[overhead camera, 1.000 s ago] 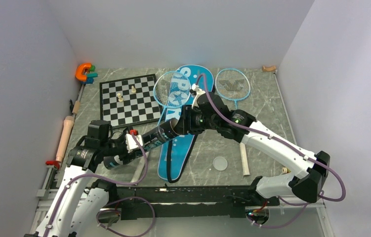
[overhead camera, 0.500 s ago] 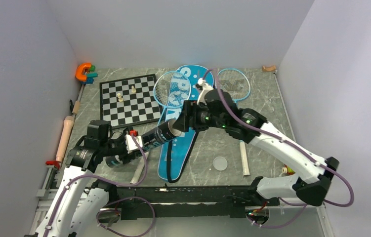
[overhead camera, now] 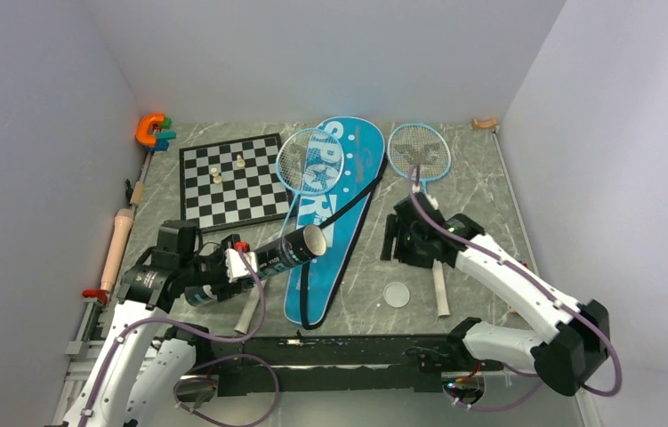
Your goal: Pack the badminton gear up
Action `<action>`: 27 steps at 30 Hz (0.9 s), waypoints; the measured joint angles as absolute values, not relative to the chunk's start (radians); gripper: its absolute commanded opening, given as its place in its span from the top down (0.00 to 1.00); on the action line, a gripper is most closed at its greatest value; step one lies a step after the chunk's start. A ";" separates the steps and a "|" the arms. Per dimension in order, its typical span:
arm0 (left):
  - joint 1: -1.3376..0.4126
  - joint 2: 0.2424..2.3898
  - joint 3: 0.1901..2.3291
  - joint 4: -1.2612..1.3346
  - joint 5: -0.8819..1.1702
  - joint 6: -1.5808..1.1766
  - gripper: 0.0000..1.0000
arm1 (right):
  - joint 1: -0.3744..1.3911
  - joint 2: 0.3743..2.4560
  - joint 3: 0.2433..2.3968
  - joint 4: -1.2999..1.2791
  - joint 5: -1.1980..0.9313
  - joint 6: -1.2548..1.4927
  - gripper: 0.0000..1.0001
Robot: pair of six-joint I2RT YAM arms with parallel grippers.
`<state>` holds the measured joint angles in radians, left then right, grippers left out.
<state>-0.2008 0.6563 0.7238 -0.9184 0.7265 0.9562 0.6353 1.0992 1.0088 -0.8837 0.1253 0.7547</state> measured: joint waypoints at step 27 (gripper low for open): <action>-0.201 0.661 0.757 -0.989 0.723 1.011 0.93 | 0.597 1.247 0.593 -0.660 0.147 0.832 0.60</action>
<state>-0.2008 0.6605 0.7574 -0.9886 0.7227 1.0115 0.5968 1.2472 0.5934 -0.6601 0.1471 0.8322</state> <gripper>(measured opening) 0.713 0.394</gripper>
